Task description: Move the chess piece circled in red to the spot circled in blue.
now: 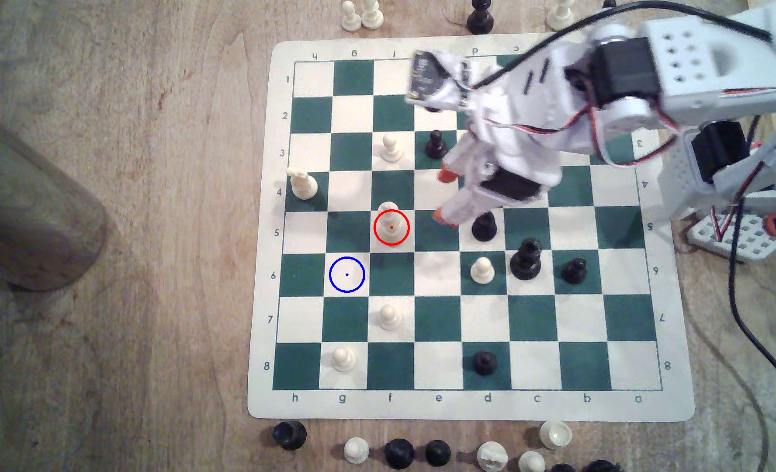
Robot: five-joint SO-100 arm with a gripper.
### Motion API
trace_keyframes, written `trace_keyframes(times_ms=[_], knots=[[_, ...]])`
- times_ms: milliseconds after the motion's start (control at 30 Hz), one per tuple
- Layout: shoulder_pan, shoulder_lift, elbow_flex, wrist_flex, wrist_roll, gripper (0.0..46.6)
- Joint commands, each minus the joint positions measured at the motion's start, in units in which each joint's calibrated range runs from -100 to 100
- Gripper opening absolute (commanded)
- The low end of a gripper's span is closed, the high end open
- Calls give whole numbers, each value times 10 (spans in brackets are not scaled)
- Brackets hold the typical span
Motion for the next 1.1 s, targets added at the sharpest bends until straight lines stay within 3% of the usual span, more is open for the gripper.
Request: trace_keyframes(times_ms=[0,500,1067], knots=[[1,56,-106,-8,-9,154],[17,256,-222,-39,-11,187],[22,324,-242,-58,-12,173]])
